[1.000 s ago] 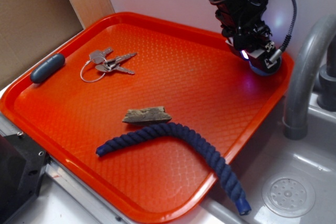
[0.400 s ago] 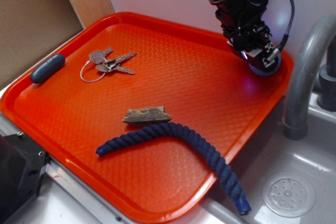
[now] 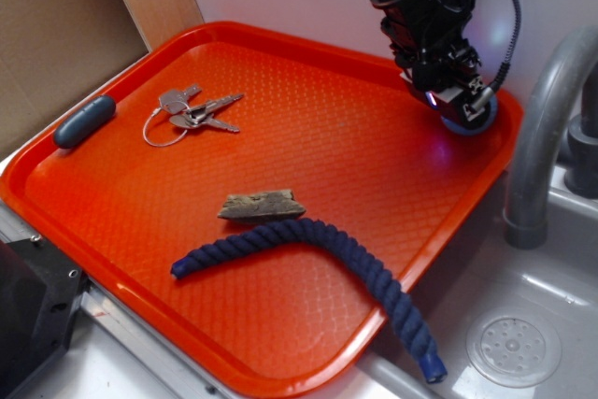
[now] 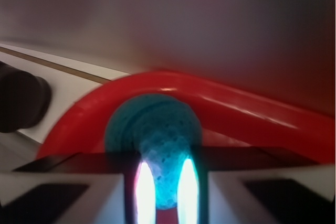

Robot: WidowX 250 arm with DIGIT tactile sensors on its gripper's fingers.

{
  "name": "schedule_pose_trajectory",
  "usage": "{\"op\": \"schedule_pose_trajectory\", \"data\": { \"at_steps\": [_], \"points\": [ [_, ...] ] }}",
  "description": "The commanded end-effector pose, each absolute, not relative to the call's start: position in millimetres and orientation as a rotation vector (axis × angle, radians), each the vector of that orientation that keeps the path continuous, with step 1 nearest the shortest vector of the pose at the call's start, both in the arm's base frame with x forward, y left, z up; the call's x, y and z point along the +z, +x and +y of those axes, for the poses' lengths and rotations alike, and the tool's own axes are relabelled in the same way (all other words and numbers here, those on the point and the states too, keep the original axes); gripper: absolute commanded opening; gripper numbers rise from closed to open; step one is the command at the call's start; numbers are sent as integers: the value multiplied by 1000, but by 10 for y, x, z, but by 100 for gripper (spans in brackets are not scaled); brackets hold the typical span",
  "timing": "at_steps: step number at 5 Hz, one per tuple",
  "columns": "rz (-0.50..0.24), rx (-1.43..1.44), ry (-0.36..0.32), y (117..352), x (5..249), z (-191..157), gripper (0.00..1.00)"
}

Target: Grab the blue ball.

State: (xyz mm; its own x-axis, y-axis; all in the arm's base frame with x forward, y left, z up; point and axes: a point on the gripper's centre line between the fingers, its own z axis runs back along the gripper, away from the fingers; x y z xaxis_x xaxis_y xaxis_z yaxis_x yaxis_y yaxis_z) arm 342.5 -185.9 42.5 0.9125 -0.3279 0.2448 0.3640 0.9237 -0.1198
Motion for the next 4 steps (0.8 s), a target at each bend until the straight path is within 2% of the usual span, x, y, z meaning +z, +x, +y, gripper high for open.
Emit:
{"op": "schedule_pose_trajectory", "data": {
  "at_steps": [1, 2, 3, 4],
  "points": [
    [-331, -233, -6, 2815, 1704, -1242, 0],
    [-129, -149, 80, 2436, 2321, -862, 0],
    [-32, -87, 77, 1990, 2565, -395, 0],
    [37, 30, 87, 1509, 2530, -12, 0]
  ]
}}
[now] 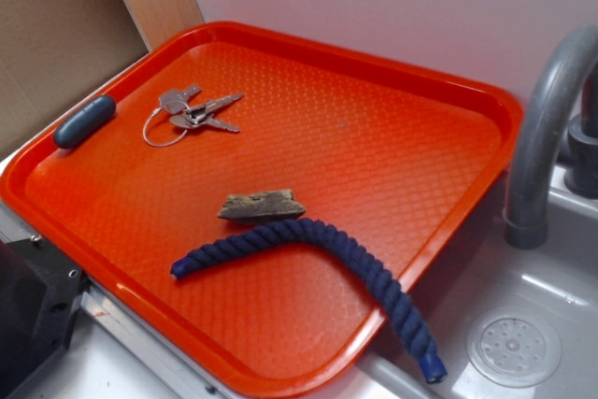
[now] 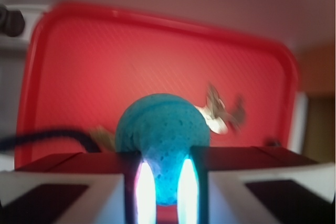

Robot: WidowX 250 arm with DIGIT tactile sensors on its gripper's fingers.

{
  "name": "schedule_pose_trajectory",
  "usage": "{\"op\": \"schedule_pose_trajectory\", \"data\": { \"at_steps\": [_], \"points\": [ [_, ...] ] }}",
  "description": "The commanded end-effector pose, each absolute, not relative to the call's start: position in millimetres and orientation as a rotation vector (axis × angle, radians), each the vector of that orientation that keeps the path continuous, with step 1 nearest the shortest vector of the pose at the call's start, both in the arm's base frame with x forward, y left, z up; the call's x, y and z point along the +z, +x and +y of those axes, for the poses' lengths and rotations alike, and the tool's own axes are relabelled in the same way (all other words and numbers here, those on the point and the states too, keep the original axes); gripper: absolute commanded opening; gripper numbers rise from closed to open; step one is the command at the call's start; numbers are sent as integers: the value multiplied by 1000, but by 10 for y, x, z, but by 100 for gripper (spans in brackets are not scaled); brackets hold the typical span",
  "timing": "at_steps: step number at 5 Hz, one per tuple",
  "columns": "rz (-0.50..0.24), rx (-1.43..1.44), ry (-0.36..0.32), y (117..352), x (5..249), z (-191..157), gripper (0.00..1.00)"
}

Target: Grab the blue ball.

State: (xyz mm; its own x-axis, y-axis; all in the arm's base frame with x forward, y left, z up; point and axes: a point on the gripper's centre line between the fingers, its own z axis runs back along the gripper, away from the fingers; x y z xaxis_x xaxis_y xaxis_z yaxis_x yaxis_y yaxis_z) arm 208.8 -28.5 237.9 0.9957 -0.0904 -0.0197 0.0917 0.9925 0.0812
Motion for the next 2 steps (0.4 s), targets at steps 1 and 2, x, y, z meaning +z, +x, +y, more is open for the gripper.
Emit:
{"op": "schedule_pose_trajectory", "data": {
  "at_steps": [1, 2],
  "points": [
    [-5, 276, -62, 1407, 2317, 12, 0],
    [29, 283, -101, 1435, 2155, -39, 0]
  ]
}}
